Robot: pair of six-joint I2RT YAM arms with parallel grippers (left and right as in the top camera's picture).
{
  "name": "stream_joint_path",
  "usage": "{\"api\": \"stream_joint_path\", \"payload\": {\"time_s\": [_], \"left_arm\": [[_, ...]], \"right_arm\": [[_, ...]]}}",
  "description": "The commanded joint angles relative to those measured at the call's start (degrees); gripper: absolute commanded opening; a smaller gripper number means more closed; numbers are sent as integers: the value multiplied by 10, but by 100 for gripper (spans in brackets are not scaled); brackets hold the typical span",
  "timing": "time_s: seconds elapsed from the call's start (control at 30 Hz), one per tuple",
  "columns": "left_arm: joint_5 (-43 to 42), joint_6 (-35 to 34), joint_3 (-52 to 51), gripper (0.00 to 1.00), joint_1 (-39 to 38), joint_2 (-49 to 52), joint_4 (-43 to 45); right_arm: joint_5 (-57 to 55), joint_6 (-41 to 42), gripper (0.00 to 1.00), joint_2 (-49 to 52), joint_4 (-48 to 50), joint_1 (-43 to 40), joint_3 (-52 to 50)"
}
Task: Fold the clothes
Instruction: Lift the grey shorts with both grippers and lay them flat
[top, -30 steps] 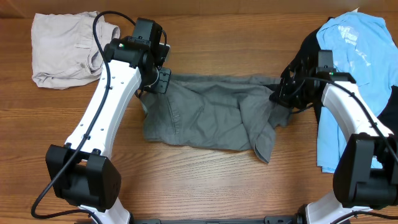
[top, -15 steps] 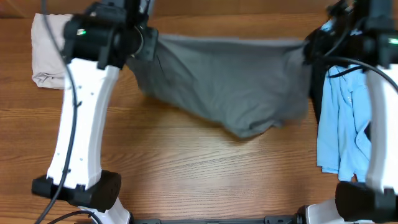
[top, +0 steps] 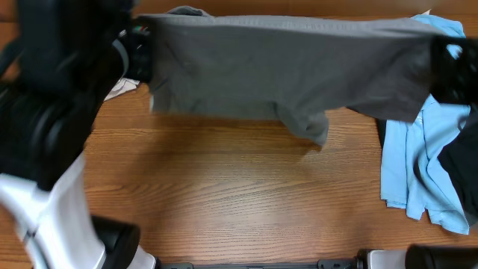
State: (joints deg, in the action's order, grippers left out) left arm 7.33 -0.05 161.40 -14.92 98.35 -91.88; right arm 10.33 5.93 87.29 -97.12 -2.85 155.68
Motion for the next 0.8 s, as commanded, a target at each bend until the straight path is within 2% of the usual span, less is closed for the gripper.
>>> {"api": "stream_joint_path", "payload": {"time_s": [0.0, 0.17, 0.37, 0.53, 0.77], "left_arm": [[35, -4, 20, 4, 10, -71, -1], [29, -15, 20, 4, 10, -128, -2], [30, -15, 18, 4, 10, -141, -12], [37, -14, 3, 4, 10, -105, -14], [74, -14, -34, 4, 10, -2, -21]], "right_arm": [[-51, 0, 4, -61, 1, -8, 19], [-52, 0, 4, -136, 1, -8, 19], [-69, -3, 4, -170, 1, -8, 19], [-68, -5, 4, -156, 1, -8, -21], [-44, -32, 4, -77, 5, -7, -162]]}}
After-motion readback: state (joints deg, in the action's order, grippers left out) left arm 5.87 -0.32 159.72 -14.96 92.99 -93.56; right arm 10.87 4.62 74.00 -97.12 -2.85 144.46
